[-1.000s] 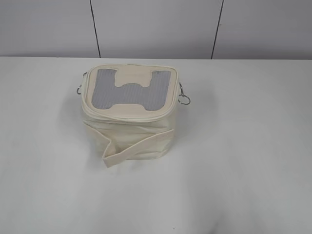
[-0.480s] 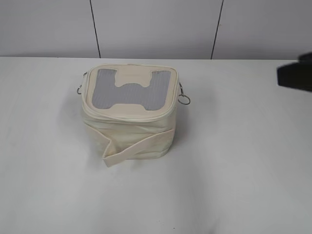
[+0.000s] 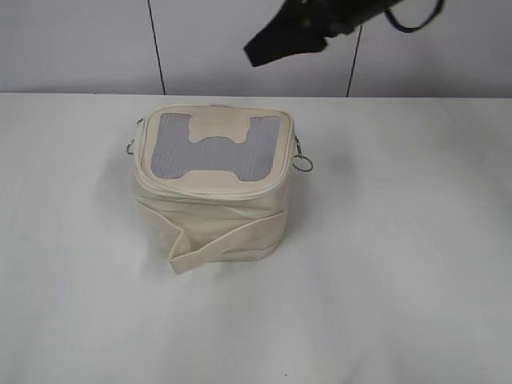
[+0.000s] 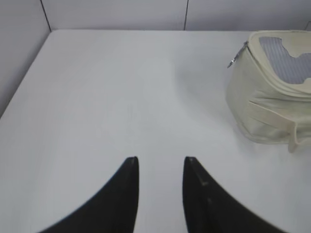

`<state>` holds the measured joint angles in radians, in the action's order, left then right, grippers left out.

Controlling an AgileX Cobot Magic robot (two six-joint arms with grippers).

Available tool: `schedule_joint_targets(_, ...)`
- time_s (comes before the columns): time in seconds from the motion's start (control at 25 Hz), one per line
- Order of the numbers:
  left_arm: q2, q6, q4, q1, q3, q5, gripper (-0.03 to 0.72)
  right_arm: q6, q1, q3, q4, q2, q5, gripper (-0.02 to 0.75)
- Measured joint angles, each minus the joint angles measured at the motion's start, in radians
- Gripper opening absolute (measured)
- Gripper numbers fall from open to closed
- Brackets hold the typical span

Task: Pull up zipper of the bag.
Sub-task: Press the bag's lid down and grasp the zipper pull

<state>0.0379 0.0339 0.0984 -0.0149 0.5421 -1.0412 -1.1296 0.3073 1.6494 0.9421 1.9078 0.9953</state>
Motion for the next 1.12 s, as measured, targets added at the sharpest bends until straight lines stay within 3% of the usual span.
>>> schedule_joint_targets(0.2, 0.166, 0.0, 0.089, 0.0, 0.006, 0.05, 0.239, 0.101, 0.041, 0.448, -0.059, 0.328, 0.143, 0.472)
schedule_joint_targets(0.36, 0.297, 0.056, 0.226, 0.0, 0.006, 0.157, 0.239, 0.143, 0.07, 0.669, -0.065, 0.489, 0.191, 0.472)
schedule_joint_targets(0.52, 0.445, 0.145, 0.313, 0.0, 0.008, 0.26, 0.242, 0.153, 0.115, 0.741, -0.064, 0.575, 0.199, 0.472)
schedule_joint_targets(0.92, 0.707, 0.353, 0.475, 0.0, 0.008, 0.441, 0.248, 0.172, 0.154, 0.746, -0.076, 0.642, 0.14, 0.462)
schedule_joint_targets(1.0, 0.764, 0.407, 0.517, 0.0, 0.008, 0.466, 0.249, 0.177, 0.157, 0.749, -0.078, 0.652, 0.136, 0.411)
schedule_joint_targets(1.12, 0.855, 0.516, 0.619, 0.0, 0.008, 0.51, 0.249, 0.183, 0.161, 0.758, -0.082, 0.653, 0.136, 0.159)
